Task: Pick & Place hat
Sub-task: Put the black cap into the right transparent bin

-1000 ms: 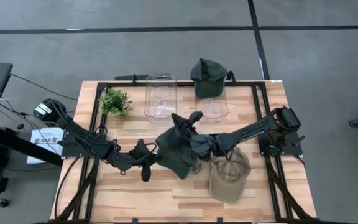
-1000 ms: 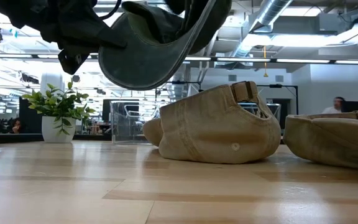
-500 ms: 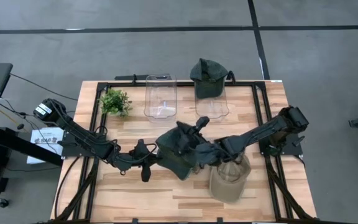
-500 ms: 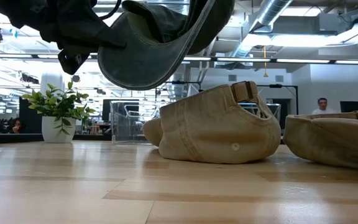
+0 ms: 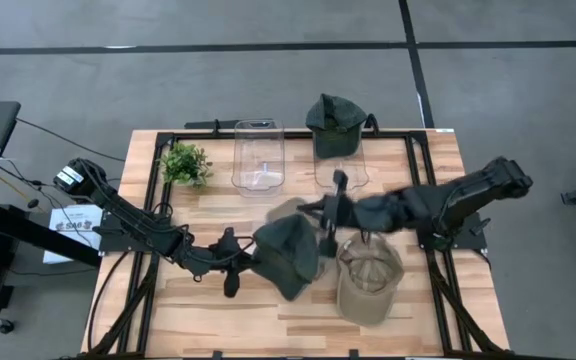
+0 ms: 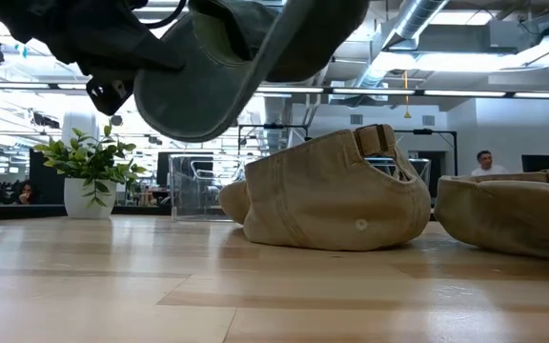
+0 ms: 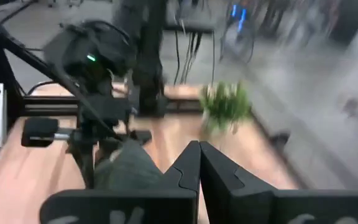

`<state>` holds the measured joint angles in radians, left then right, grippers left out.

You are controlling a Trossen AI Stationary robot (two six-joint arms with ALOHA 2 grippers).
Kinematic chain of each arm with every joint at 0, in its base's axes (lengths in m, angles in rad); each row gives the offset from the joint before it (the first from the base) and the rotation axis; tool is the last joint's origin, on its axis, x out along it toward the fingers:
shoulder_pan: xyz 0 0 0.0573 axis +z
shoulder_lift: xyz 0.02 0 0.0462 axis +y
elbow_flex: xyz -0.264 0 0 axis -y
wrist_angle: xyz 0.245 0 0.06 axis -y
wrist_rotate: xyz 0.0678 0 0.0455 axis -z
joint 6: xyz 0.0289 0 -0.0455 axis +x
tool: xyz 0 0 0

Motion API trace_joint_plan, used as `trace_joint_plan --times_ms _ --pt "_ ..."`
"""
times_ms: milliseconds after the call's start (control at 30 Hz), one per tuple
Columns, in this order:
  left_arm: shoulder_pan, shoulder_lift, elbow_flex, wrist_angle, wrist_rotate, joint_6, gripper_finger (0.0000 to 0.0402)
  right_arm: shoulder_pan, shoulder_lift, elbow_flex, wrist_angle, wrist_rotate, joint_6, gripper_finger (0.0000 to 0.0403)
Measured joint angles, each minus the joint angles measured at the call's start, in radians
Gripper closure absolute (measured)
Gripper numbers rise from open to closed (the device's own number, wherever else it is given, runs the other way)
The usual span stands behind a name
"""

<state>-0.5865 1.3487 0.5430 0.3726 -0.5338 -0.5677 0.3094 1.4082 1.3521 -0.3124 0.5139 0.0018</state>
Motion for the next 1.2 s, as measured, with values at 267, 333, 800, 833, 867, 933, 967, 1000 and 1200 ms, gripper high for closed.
trace_joint_plan --times_ms 267,333,800,833,867,933,967,1000,1200 --pt "-0.002 0.0 0.0 -0.006 0.033 0.017 0.0386 -0.103 -0.006 0.0 -0.222 -0.172 0.232 0.0372" --pt "-0.001 0.0 0.0 -0.008 0.033 0.017 0.0386 -0.109 0.018 0.002 -0.212 -0.2 0.242 0.0347" --pt "0.006 0.002 0.0 -0.026 -0.02 0.01 0.0386 -0.116 0.081 0.0 -0.262 -0.28 0.34 0.0163" --pt "0.005 0.002 0.0 -0.026 -0.019 0.01 0.0386 -0.116 0.082 0.0 -0.264 -0.277 0.341 0.0159" --pt "0.005 0.002 0.0 -0.025 -0.019 0.011 0.0386 -0.117 0.082 0.001 -0.265 -0.272 0.344 0.0157" --pt "0.005 0.002 0.0 -0.025 -0.02 0.01 0.0386 -0.123 0.083 0.001 -0.292 -0.251 0.347 0.0156" --pt "0.005 0.002 0.0 -0.025 -0.02 0.01 0.0386 -0.124 0.084 0.001 -0.302 -0.246 0.348 0.0157" --pt "0.005 0.002 0.0 -0.025 -0.02 0.01 0.0386 -0.128 0.084 0.001 -0.31 -0.245 0.348 0.0158" --pt "0.005 0.002 0.0 -0.023 -0.024 0.01 0.0386 -0.135 0.084 0.001 -0.31 -0.247 0.35 0.0159"
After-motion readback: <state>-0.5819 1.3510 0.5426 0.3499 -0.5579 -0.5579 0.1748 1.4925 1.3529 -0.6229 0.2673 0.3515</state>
